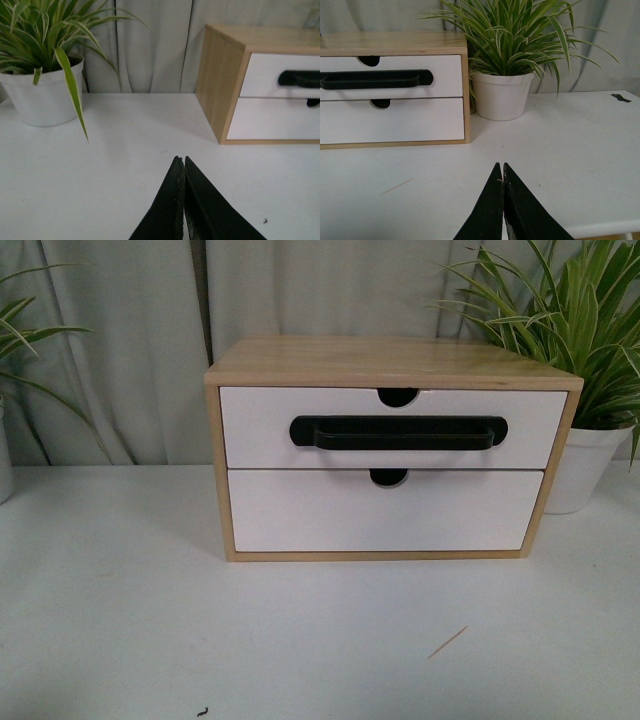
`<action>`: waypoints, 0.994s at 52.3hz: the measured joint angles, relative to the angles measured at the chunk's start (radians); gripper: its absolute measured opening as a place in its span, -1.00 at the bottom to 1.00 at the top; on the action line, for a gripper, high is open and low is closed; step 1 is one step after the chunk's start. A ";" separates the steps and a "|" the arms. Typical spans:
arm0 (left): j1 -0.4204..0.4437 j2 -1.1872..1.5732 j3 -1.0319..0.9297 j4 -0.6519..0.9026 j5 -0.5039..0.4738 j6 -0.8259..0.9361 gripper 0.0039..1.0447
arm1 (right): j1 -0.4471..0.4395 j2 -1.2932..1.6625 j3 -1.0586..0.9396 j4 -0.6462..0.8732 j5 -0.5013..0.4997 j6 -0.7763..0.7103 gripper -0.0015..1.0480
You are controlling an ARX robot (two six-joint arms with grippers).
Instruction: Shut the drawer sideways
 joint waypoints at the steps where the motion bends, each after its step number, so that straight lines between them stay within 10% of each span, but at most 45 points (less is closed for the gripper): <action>1: 0.000 -0.013 0.000 -0.019 -0.001 0.000 -0.93 | 0.000 0.000 0.000 0.000 0.000 0.000 -0.97; 27: 0.000 -0.139 0.000 -0.142 0.002 0.000 -0.92 | 0.000 0.000 0.000 0.000 0.000 0.000 -0.97; 52: 0.000 -0.139 0.000 -0.142 0.002 0.000 0.58 | 0.000 0.000 0.000 0.000 0.000 0.000 0.43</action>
